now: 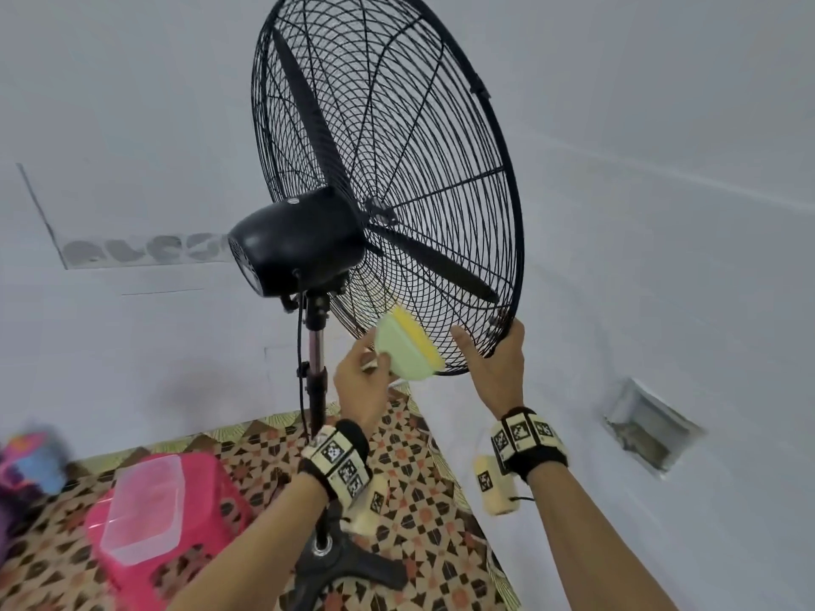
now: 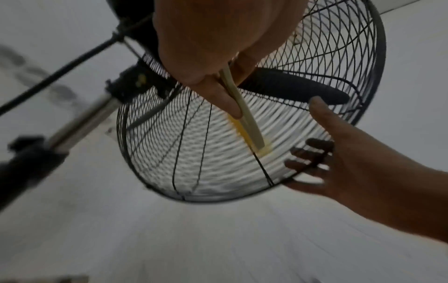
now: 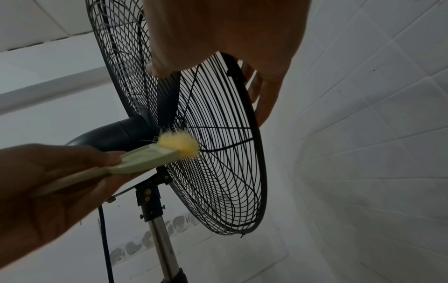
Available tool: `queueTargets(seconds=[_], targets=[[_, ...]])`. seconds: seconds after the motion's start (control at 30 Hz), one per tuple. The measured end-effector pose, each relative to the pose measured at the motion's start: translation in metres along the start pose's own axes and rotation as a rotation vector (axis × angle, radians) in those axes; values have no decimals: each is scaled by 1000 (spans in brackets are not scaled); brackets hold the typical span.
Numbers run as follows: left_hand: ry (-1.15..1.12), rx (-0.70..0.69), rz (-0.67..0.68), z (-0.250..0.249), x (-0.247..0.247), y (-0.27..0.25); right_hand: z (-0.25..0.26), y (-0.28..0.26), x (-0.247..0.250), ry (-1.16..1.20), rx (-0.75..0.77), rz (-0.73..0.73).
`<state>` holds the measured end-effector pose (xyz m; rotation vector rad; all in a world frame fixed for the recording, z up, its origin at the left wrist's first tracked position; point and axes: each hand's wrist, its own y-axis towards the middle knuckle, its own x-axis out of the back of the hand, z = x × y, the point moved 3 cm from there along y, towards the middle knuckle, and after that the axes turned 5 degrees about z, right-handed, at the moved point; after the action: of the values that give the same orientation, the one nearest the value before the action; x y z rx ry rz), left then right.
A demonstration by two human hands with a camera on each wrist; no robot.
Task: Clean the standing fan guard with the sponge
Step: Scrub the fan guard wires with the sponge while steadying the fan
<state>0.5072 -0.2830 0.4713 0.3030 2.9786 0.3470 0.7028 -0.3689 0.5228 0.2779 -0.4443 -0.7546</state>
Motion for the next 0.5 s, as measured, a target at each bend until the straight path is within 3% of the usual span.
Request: queueTargets(seconds=[0.1,0.3,0.5], targets=[[42,-11,52,17,-3,-23,2,2,0,-10,7,9],[-32,6,-89,8,16,3,2,0,-1,-4,7,15],[16,5,100,18,-18,-44,6,5,5,-10,5,32]])
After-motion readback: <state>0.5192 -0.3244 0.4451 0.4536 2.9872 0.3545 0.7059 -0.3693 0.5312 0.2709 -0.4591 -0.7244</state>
